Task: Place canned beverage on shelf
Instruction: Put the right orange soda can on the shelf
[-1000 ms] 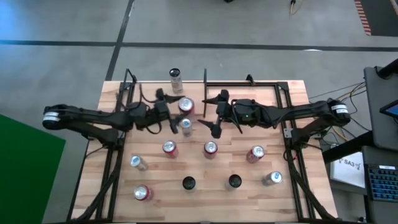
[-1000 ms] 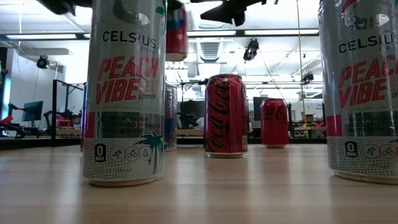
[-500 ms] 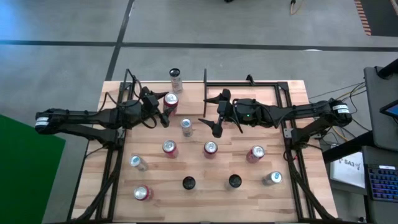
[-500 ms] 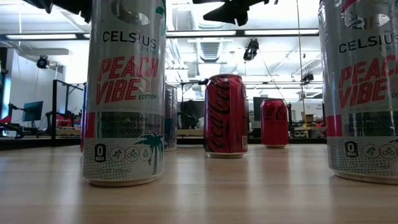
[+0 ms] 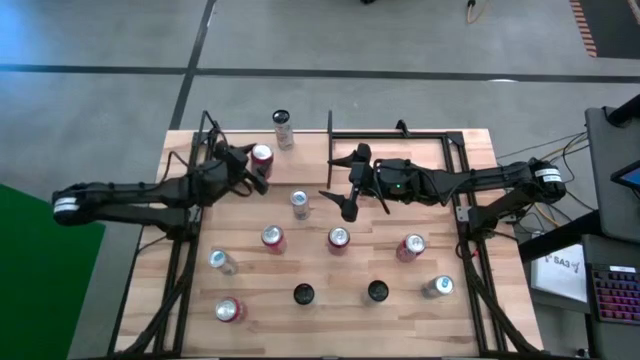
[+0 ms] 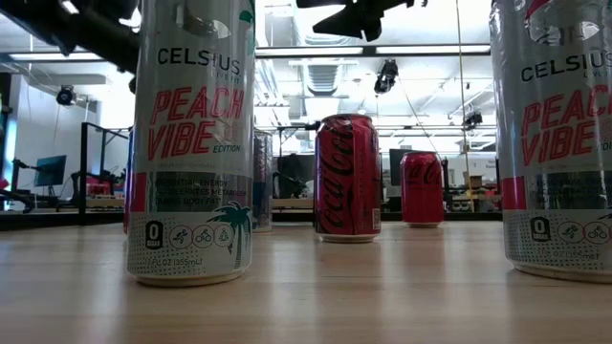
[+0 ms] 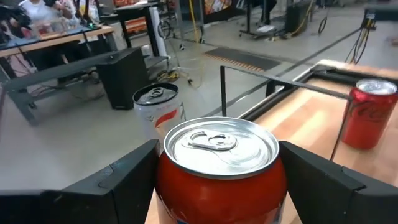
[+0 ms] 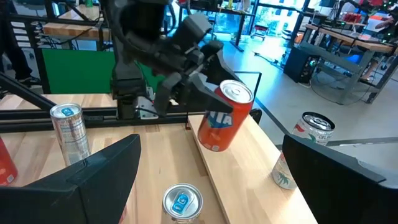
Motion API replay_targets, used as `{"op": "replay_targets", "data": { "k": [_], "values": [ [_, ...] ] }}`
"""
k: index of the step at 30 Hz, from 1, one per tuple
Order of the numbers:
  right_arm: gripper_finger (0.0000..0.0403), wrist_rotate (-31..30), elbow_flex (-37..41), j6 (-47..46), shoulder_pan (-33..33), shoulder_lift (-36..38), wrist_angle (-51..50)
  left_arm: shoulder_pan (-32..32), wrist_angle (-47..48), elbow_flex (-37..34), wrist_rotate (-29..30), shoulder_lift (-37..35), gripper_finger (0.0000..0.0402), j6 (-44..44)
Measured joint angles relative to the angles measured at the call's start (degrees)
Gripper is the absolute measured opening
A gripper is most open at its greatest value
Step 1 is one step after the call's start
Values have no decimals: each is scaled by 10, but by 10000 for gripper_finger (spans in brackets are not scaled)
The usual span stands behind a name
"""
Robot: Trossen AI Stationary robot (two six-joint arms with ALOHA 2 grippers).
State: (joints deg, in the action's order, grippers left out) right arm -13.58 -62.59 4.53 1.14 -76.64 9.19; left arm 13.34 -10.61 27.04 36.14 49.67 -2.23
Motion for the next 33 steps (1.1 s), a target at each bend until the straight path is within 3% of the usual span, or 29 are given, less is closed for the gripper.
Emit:
{"op": "replay_targets", "data": {
  "k": [8, 14, 33],
  "values": [
    [381, 0, 0, 0, 0, 0, 0, 98, -38, -34, -127, 0, 288, 18],
    [381, 0, 0, 0, 0, 0, 0, 141, -64, -53, -176, 1, 288, 36],
    [381, 0, 0, -1, 0, -1, 0, 166, -101, -86, -142, 30, 288, 0]
  ]
}}
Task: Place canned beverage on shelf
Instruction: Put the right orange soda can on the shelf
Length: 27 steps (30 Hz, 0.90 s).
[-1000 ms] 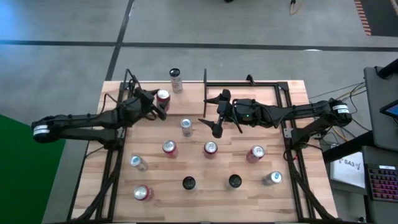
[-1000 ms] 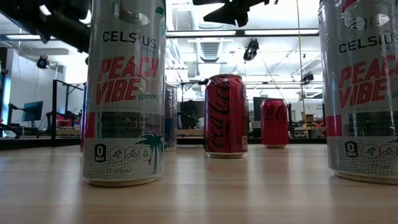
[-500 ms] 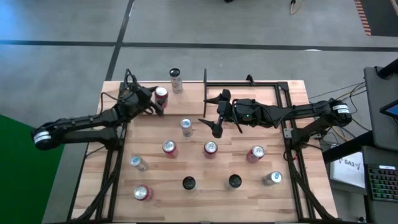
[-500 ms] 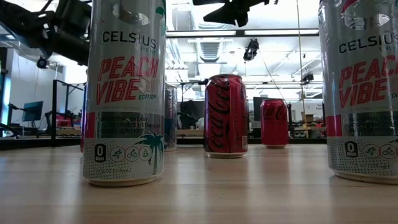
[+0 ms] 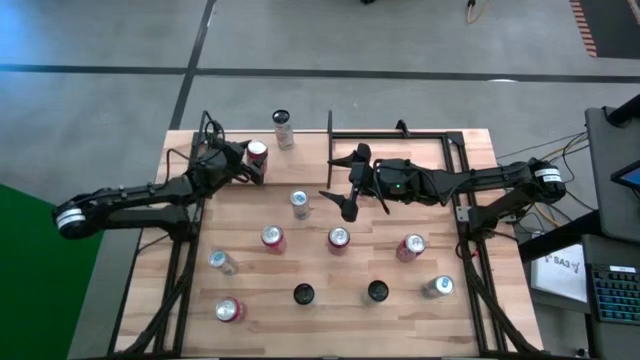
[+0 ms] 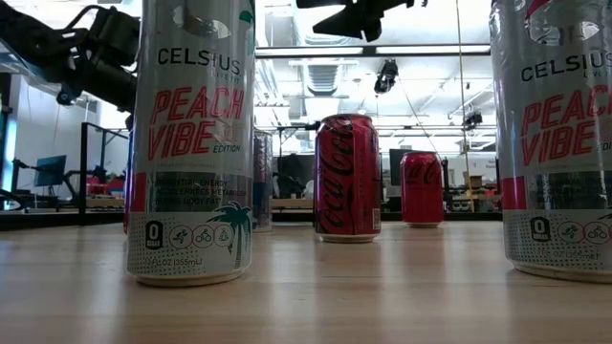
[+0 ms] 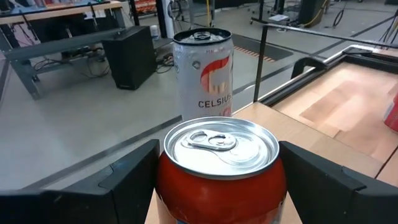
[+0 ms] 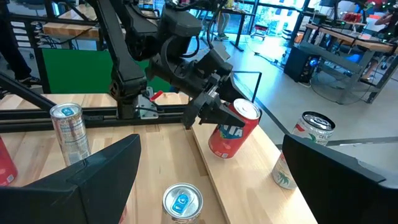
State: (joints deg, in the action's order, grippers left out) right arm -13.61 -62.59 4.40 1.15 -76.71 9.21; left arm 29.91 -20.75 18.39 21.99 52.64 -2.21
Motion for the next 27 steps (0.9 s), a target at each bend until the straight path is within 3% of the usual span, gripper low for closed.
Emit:
{"op": "replay_targets", "data": {
  "k": [10, 18, 27],
  "values": [
    [381, 0, 0, -3, 0, 0, 0, 0, -3, -1, 0, 20, 289, 1],
    [381, 0, 0, -3, 0, 0, 0, 0, -3, -1, 1, 26, 312, 2],
    [381, 0, 0, -4, 0, 0, 0, 0, -7, -1, 4, 25, 302, 2]
  ]
}}
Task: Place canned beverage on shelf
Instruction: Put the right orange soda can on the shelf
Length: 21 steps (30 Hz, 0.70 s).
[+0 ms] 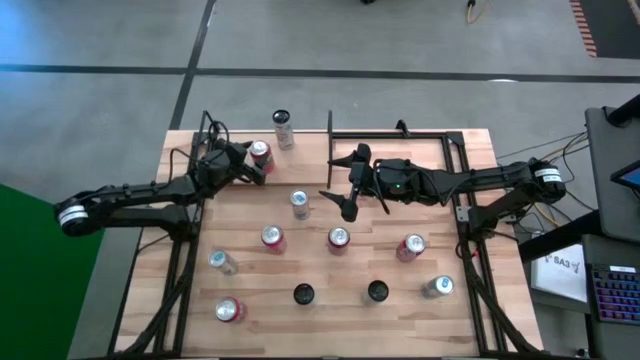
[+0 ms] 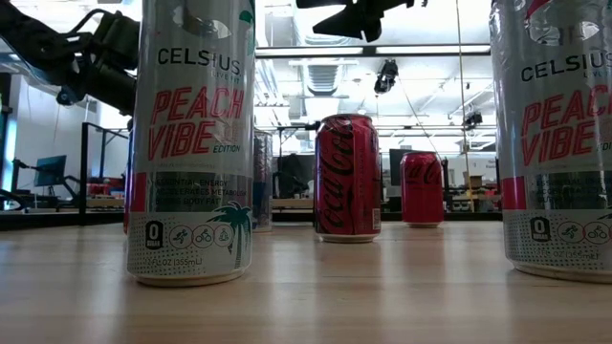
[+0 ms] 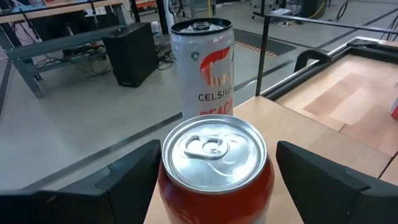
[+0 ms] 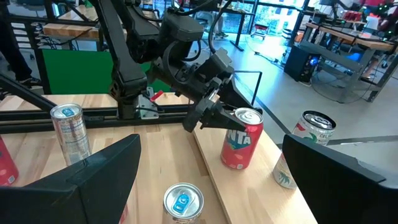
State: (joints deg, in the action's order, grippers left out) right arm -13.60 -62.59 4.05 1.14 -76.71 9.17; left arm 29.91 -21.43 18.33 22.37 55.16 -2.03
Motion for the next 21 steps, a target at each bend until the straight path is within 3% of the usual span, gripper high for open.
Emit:
{"op": "replay_targets", "data": {
  "k": [14, 21],
  "values": [
    [381, 0, 0, 0, 0, 0, 0, -1, 21, 21, -6, -40, 299, 0],
    [381, 0, 0, 0, 0, 0, 0, -1, 53, 54, -70, -56, 283, -2]
  ]
}}
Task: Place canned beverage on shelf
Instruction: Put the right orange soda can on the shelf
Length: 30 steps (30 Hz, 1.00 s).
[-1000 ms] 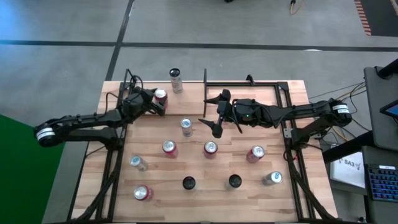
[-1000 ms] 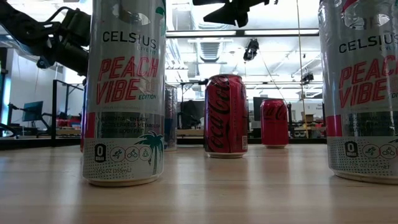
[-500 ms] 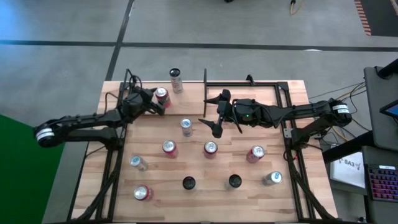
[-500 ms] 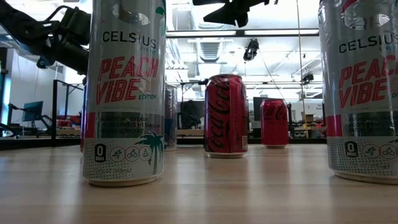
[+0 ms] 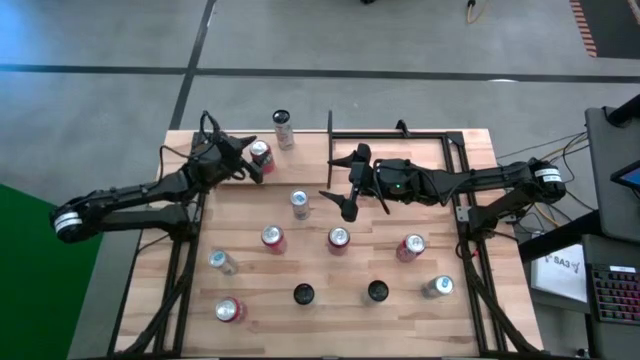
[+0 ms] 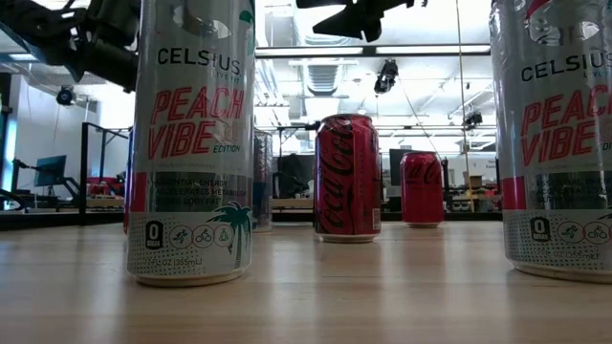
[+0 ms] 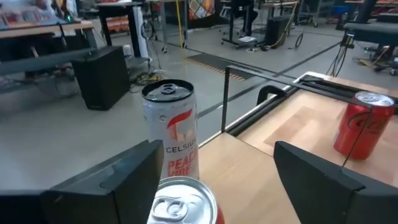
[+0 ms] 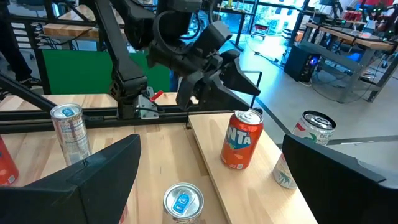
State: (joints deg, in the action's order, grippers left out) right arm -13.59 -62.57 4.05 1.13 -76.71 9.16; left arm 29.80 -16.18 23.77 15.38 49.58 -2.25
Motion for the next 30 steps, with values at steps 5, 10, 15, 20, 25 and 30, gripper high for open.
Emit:
{"op": "replay_targets", "data": {
  "k": [5, 10, 15, 20, 25, 30],
  "values": [
    [381, 0, 0, 0, 0, 0, 0, 0, 72, 39, 0, 6, 195, -14],
    [381, 0, 0, 0, 0, 0, 0, 2, 159, 78, 11, 22, 29, -14],
    [381, 0, 0, 0, 0, 0, 0, 10, 169, 94, 11, 33, 10, -8],
    [381, 0, 0, -1, 0, 0, 0, 28, 173, 89, 12, 47, 2, -9],
    [381, 0, 0, -5, 0, 0, -8, 31, 177, 81, 17, 57, 1, -18],
    [381, 0, 0, -6, 0, 0, -8, 31, 190, 80, 36, 58, 0, -19]
  ]
}}
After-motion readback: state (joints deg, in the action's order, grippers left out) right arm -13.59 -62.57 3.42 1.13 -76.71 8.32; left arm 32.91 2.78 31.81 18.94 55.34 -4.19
